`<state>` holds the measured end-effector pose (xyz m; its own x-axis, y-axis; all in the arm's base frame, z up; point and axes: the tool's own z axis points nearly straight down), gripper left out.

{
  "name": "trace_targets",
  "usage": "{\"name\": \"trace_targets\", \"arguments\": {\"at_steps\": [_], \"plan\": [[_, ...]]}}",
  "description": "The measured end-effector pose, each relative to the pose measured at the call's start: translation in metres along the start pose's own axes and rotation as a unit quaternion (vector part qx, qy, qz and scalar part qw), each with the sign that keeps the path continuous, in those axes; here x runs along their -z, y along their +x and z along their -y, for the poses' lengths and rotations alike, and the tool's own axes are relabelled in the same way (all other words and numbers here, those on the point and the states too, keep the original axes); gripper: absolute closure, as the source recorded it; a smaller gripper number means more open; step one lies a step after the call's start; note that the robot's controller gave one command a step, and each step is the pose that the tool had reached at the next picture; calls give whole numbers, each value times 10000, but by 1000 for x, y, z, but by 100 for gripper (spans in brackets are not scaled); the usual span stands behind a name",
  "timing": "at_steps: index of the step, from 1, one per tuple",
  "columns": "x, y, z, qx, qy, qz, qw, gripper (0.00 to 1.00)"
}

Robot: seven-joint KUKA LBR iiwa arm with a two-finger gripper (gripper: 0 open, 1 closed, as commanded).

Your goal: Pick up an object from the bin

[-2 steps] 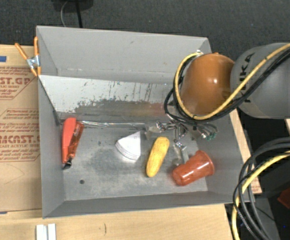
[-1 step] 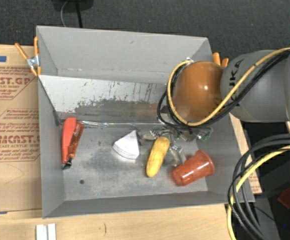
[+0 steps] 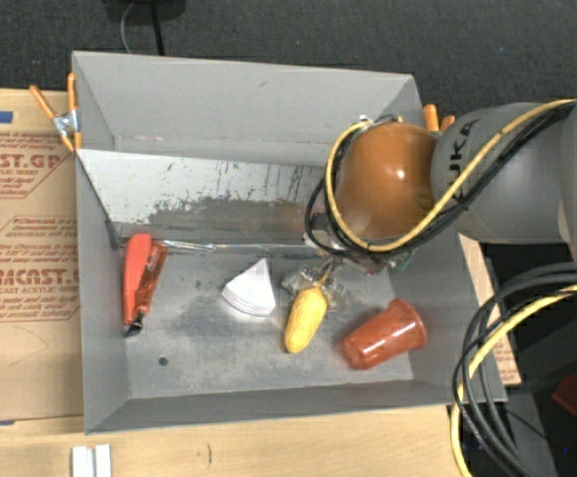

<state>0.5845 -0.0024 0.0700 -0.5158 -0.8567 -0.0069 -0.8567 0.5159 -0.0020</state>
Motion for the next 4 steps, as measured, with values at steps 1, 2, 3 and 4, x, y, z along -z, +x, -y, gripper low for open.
{"name": "trace_targets", "arguments": {"at_steps": [1,2,3,4], "plan": [[0,0,0,0,-1,1,10000,100],[5,1,-2,0,-26,-14,10000,100],[23,0,-2,-4,-26,-11,10000,100],[36,-1,-1,-4,-8,2,10000,100]]}}
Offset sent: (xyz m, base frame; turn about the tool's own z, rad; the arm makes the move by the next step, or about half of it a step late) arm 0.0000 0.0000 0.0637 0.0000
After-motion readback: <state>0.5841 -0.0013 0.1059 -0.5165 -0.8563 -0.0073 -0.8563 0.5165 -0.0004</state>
